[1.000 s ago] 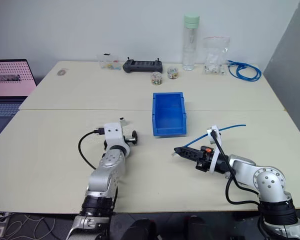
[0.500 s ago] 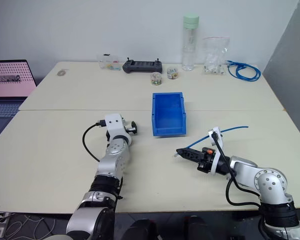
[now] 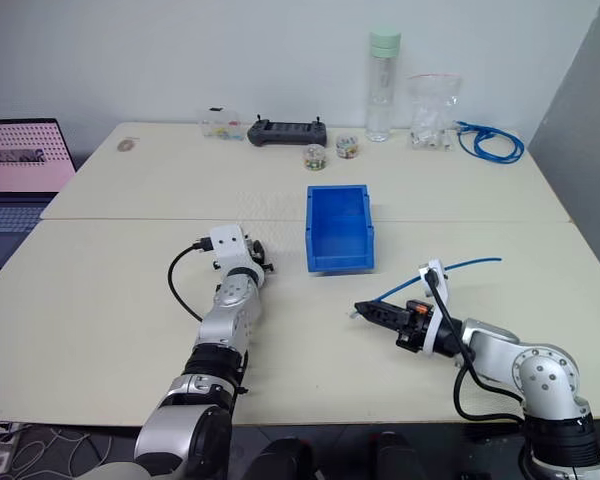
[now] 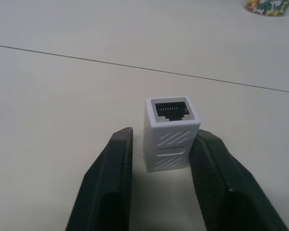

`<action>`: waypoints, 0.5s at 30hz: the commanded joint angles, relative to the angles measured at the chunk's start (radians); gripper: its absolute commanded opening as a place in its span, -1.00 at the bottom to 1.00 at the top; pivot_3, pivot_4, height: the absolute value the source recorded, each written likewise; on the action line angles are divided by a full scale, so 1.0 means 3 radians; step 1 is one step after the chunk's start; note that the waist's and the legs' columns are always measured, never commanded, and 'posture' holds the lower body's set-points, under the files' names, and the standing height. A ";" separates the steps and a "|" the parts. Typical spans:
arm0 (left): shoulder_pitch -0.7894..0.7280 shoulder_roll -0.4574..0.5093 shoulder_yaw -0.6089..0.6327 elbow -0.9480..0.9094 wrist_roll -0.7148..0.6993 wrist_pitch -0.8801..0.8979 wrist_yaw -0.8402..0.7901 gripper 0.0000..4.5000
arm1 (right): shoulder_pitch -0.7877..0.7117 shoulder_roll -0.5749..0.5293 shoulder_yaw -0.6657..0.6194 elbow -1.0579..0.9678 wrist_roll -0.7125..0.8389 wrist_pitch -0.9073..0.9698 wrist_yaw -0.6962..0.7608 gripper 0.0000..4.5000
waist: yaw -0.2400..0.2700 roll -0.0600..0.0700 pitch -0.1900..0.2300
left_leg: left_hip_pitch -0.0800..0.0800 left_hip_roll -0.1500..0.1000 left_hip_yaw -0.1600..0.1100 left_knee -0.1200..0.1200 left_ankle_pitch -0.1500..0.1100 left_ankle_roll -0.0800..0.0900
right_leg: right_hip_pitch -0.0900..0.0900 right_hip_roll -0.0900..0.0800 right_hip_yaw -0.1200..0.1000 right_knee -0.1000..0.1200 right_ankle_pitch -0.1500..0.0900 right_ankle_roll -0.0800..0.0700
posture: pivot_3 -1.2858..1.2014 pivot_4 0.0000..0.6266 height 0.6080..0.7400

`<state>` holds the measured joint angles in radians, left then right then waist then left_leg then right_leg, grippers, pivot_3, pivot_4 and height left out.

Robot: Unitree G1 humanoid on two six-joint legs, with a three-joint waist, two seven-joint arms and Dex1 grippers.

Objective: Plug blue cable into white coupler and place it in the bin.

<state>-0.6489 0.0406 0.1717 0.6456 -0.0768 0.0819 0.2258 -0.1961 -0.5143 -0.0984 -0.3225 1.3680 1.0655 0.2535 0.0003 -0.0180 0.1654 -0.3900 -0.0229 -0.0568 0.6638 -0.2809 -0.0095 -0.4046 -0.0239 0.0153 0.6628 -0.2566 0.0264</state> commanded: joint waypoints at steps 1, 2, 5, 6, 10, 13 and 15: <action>0.0008 -0.0028 -0.0006 -0.0002 -0.0009 0.0034 -0.0031 -0.65 | -0.0025 0.0003 -0.0097 -0.0092 0.0104 -0.0015 0.0002 -0.92 | 0.0000 0.0000 0.0000 | 0.0000 0.0000 0.0000 0.0000 0.0000 0.0000 | 0.0000 0.0000 0.0000 0.0000 0.0000 0.0000 | 0.03 -0.52 1.00; 0.0010 -0.0023 -0.0005 -0.0010 -0.0008 0.0040 -0.0031 -0.65 | -0.0030 0.0004 -0.0096 -0.0089 0.0103 -0.0015 0.0002 -0.92 | 0.0000 0.0000 0.0000 | 0.0000 0.0000 0.0000 0.0000 0.0000 0.0000 | 0.0000 0.0000 0.0000 0.0000 0.0000 0.0000 | 0.03 -0.52 1.00; 0.0048 0.0020 -0.0003 -0.0102 -0.0003 0.0102 -0.0048 -0.65 | -0.0041 0.0013 -0.0089 -0.0090 0.0097 -0.0019 -0.0001 -0.92 | 0.0000 0.0000 0.0000 | 0.0000 0.0000 0.0000 0.0000 0.0000 0.0000 | 0.0000 0.0000 0.0000 0.0000 0.0000 0.0000 | 0.03 -0.52 1.00; 0.0090 0.0059 -0.0019 -0.0171 0.0001 0.0158 -0.0101 -0.65 | -0.0042 0.0013 -0.0086 -0.0096 0.0089 -0.0023 0.0005 -0.92 | -0.0001 0.0000 0.0000 | 0.0000 0.0000 0.0000 0.0000 0.0000 0.0000 | 0.0000 0.0000 0.0000 0.0000 0.0000 0.0000 | 0.03 -0.52 1.00; 0.0461 0.0390 -0.0200 -0.0788 -0.0116 0.0377 -0.0890 -0.65 | -0.0055 -0.0011 -0.0131 -0.0141 0.0111 -0.0037 0.0004 -0.92 | -0.0026 0.0000 0.0000 | 0.0001 0.0001 0.0001 -0.0002 0.0000 0.0000 | -0.0001 0.0001 0.0001 0.0001 0.0001 -0.0002 | 0.03 -0.52 1.00; 0.0969 0.0900 -0.0427 -0.1559 -0.0396 0.0659 -0.1924 -0.65 | -0.0082 -0.0118 -0.0148 -0.0284 0.0090 -0.0019 0.0081 -0.92 | -0.0063 0.0001 0.0001 | 0.0002 0.0003 0.0003 -0.0004 0.0000 -0.0001 | -0.0004 0.0001 0.0002 0.0002 0.0005 -0.0010 | 0.03 -0.52 1.00; 0.1383 0.1320 -0.0565 -0.2068 -0.0672 0.0702 -0.2734 -0.65 | -0.0134 -0.0209 -0.0128 -0.0398 0.0089 0.0012 0.0157 -0.92 | -0.0106 0.0003 0.0002 | 0.0001 0.0007 0.0004 -0.0007 0.0000 -0.0002 | -0.0007 -0.0002 0.0006 0.0000 0.0004 -0.0013 | 0.03 -0.52 1.00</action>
<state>-0.2846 0.3789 0.0376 0.1600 -0.2079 0.2702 -0.3913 -0.2141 -0.5603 -0.1212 -0.3815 1.3689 1.0670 0.2691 -0.0316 -0.0171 0.1659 -0.3896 -0.0206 -0.0553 0.6616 -0.2809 -0.0106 -0.4066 -0.0252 0.0175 0.6630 -0.2560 0.0215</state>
